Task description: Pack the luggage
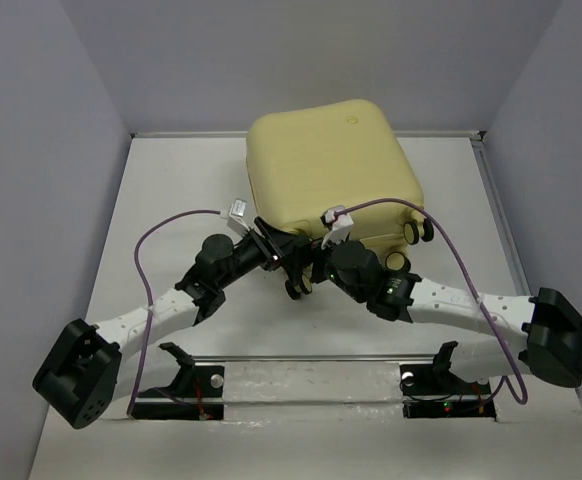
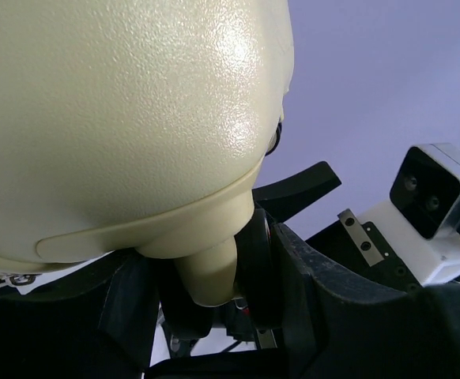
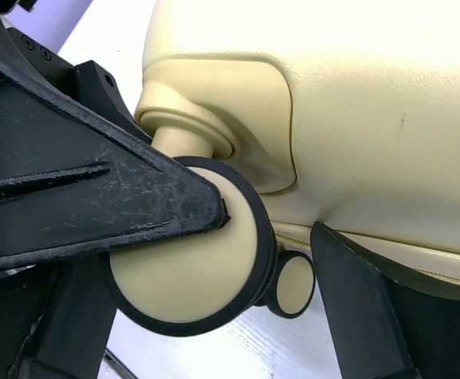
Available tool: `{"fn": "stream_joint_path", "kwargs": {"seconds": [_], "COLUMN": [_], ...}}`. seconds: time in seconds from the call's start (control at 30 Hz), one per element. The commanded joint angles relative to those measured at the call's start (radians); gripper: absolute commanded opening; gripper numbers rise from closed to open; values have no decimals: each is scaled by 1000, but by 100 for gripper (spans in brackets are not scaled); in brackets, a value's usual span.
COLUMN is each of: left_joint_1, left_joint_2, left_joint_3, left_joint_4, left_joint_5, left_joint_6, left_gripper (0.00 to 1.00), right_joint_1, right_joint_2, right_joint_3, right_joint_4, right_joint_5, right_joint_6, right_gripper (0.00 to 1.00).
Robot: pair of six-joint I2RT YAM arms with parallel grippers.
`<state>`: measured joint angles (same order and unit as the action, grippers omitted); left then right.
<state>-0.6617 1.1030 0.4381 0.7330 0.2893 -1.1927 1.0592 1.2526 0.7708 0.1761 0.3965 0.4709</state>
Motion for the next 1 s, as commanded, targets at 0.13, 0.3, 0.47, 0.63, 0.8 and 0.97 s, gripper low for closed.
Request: {"fn": "stream_joint_path", "kwargs": {"seconds": [0.13, 0.3, 0.47, 0.63, 0.8, 0.97], "left_joint_1": [11, 14, 20, 24, 25, 5], "left_joint_2": [-61, -83, -106, -187, -321, -355], "left_joint_3": [37, 31, 39, 57, -21, -160], "left_joint_4": [118, 56, -32, -202, -386, -341], "left_joint_5": [77, 67, 56, -47, -266, -346], "left_joint_6": [182, 228, 269, 378, 449, 495], "left_gripper": [68, 81, 84, 83, 71, 44], "right_joint_1": [-18, -18, -18, -27, -27, -38], "right_joint_2": [83, 76, 34, 24, 30, 48], "right_joint_3": [180, 162, 111, 76, 84, 127], "right_joint_4": [-17, 86, 167, 240, 244, 243], "right_joint_5": [120, 156, 179, 174, 128, 78], "right_joint_6": [-138, -133, -143, -167, -184, -218], "right_gripper": [95, 78, 29, 8, 7, 7]}}
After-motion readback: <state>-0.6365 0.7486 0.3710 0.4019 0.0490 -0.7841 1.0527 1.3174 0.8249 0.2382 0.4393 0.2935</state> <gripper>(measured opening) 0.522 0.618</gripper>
